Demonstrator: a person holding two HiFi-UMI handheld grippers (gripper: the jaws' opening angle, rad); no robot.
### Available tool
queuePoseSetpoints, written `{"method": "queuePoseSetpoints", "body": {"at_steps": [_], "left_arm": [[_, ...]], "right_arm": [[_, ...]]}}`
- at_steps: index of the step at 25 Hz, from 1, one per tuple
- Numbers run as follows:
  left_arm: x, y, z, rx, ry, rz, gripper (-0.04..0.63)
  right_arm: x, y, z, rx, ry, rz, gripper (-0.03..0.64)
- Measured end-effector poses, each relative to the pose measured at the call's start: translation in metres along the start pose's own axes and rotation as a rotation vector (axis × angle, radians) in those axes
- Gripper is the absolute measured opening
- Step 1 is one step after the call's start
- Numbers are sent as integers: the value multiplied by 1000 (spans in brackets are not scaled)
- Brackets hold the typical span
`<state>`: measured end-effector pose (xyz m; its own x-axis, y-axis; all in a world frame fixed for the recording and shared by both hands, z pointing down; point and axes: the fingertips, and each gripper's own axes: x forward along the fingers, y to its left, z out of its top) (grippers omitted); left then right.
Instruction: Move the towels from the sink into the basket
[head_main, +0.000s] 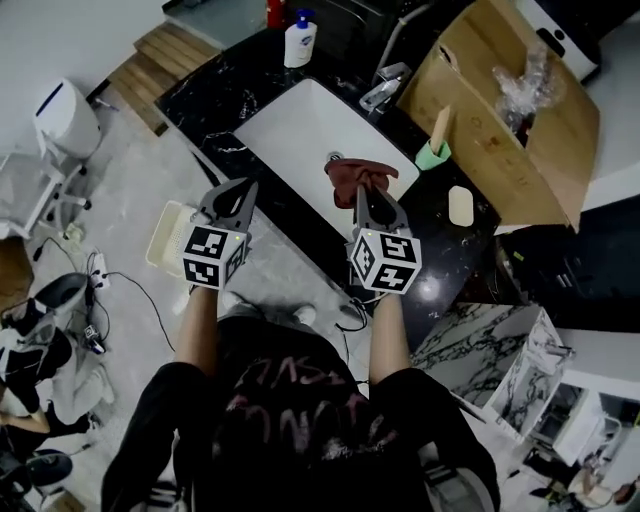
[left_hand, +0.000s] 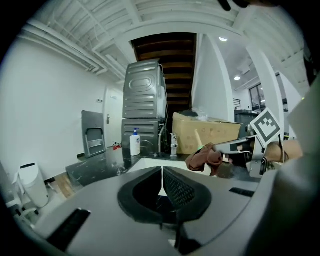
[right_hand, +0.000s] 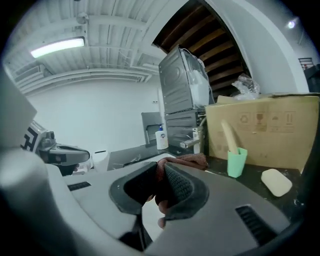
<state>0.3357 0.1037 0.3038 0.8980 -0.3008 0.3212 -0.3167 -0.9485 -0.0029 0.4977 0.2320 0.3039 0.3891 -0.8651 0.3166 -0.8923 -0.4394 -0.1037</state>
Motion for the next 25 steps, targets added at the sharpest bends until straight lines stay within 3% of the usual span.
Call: {"method": "queuePoseSetpoints", "body": {"at_steps": [12, 25], "left_arm": [[-93, 142, -45, -135, -6, 239, 20], [-218, 279, -110, -269, -1, 466, 20]], "right_arm": [[81, 167, 13, -126, 32, 242, 60], [134, 373, -8, -245, 90, 486, 59]]}}
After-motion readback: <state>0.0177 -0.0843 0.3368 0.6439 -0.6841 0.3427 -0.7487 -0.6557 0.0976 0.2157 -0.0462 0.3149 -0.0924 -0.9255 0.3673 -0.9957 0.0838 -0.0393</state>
